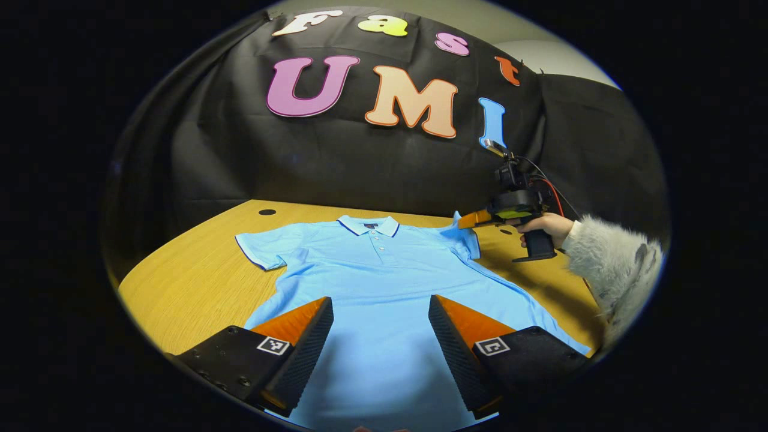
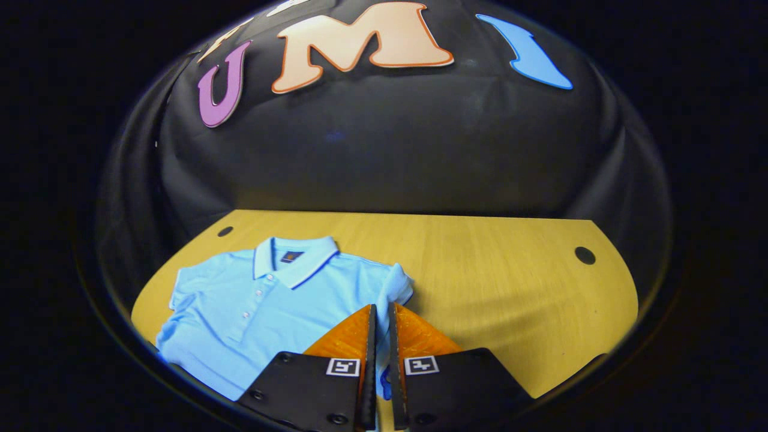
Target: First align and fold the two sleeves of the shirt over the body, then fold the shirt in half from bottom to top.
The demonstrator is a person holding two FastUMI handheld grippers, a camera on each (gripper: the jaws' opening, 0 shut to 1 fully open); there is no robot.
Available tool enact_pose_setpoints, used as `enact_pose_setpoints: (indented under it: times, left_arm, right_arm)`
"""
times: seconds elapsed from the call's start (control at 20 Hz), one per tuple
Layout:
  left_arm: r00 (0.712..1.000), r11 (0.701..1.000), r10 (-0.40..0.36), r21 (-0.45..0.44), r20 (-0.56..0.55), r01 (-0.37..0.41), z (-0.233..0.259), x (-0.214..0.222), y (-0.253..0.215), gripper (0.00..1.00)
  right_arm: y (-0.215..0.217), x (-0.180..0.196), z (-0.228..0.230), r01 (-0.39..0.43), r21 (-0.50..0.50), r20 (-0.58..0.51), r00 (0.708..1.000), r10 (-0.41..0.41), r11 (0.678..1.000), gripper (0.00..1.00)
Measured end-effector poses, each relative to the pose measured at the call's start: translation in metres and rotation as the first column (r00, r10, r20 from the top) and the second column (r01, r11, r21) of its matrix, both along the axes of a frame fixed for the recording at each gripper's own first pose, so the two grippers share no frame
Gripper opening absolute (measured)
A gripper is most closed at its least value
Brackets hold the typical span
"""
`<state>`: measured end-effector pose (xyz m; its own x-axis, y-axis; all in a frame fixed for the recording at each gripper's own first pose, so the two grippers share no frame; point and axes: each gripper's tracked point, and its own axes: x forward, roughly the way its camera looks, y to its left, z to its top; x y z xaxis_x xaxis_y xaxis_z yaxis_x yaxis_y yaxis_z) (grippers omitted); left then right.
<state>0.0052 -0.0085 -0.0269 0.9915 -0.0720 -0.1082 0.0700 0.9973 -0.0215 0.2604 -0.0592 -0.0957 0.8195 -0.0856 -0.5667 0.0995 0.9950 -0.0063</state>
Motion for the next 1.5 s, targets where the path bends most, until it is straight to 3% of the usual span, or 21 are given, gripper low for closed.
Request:
enact_pose_setpoints:
  times: [0.25, 0.4, 0.55, 0.65, 0.75, 0.8, 1.2, 1.5]
  left_arm:
    - [1.0, 1.0, 0.0, -0.001, 0.004, 0.0, 0.001, -0.001, 0.0, 0.96]
    - [1.0, 1.0, 0.0, 0.001, 0.008, 0.0, 0.002, -0.001, 0.0, 0.96]
    - [1.0, 1.0, 0.001, -0.002, 0.003, -0.001, 0.002, -0.001, 0.001, 0.95]
    - [1.0, 1.0, 0.004, -0.001, 0.002, -0.004, 0.001, 0.0, 0.003, 0.96]
    - [1.0, 1.0, 0.011, 0.002, 0.006, -0.011, 0.003, 0.0, 0.005, 0.96]
    - [1.0, 1.0, 0.015, 0.002, 0.006, -0.015, 0.002, 0.0, 0.008, 0.95]
    - [0.998, 0.998, 0.053, -0.027, 0.018, -0.053, 0.013, 0.001, 0.035, 0.96]
    - [0.998, 0.996, 0.068, -0.051, -0.02, -0.069, 0.031, 0.016, 0.081, 0.95]
  right_arm:
    - [0.054, 0.01, -0.012, -0.052, 0.137, 0.005, 0.999, 0.051, 0.989, 0.13]
    - [0.086, 0.012, -0.016, -0.109, 0.23, 0.025, 0.994, 0.106, 0.967, 0.14]
    - [0.107, 0.01, -0.01, -0.166, 0.272, 0.051, 0.986, 0.158, 0.948, 0.49]
    - [0.111, 0.005, -0.008, -0.18, 0.282, 0.05, 0.984, 0.173, 0.942, 0.67]
    - [0.114, -0.002, -0.001, -0.193, 0.275, 0.056, 0.981, 0.185, 0.942, 0.98]
    - [0.114, -0.005, 0.003, -0.2, 0.262, 0.07, 0.98, 0.188, 0.944, 0.93]
    - [0.127, -0.078, 0.046, -0.268, 0.235, 0.21, 0.953, 0.22, 0.934, 0.98]
    - [0.114, -0.149, 0.041, -0.285, 0.142, 0.236, 0.94, 0.247, 0.948, 0.98]
